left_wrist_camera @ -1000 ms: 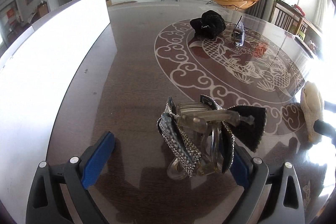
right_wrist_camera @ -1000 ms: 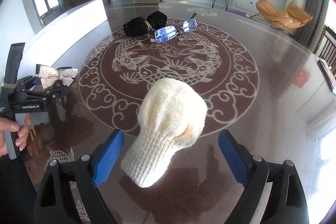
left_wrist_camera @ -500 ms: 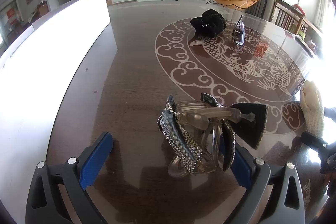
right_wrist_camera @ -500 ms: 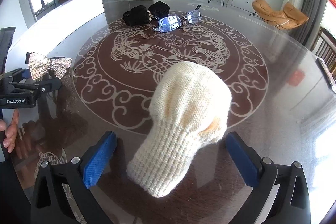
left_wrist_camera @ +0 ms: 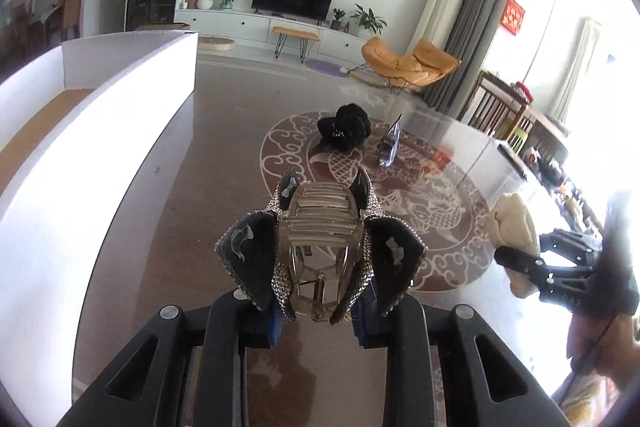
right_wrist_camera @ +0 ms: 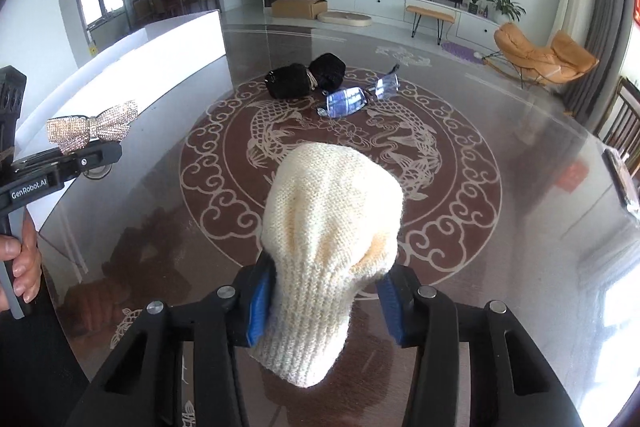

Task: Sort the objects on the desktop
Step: 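Carry the rhinestone bow and white knit hat into the white tray with both grippers, then open both grippers to release the items in the tray and withdraw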

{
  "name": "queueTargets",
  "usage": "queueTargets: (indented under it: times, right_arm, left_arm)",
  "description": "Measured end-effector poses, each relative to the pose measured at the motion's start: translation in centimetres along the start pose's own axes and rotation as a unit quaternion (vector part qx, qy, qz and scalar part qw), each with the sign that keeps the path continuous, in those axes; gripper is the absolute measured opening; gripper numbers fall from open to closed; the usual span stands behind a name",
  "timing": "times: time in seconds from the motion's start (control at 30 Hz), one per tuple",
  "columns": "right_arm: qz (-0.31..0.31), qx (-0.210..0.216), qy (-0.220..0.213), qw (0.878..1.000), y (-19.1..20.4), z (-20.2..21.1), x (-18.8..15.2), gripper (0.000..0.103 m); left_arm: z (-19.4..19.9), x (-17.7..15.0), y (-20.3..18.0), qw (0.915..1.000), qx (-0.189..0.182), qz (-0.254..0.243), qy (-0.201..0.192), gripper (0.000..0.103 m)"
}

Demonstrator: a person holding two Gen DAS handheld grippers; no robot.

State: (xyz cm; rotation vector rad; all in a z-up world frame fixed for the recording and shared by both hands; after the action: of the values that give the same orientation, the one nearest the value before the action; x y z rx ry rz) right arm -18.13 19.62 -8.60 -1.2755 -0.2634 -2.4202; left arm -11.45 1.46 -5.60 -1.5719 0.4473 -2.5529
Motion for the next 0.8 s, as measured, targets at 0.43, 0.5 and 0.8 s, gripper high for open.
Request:
queueTargets:
  times: [0.43,0.5,0.8]
  right_arm:
    - [0.069,0.208,-0.086,0.972,23.6,-1.1,15.1,0.047]
    - [0.076,0.247,-0.077,0.963,28.7,-2.2,16.5,0.047]
    - [0.138,0.309,0.037,0.94,43.5,-9.9,13.6,0.061]
  left_arm:
    - [11.7,12.4,14.4,0.9845,0.134,0.062,-0.095,0.026]
    - [11.6,12.3,18.7,0.9802,0.168,0.079,-0.068,0.026]
    - [9.4,6.6,30.1,0.9412,0.301,0.135,0.075,0.033]
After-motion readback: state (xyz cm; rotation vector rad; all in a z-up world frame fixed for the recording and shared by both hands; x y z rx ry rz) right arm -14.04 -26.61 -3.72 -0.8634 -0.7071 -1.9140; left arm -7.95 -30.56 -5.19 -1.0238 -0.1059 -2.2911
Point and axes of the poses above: each gripper's, at about its wrist camera, not at the fingertips, and z roughly against the way its jaws point, y to its left, x to its top, the point moved 8 cm from there along -z, roughly the way its jaws point, and after that the axes turned 15 degrees about -y, right-handed, at the moved point
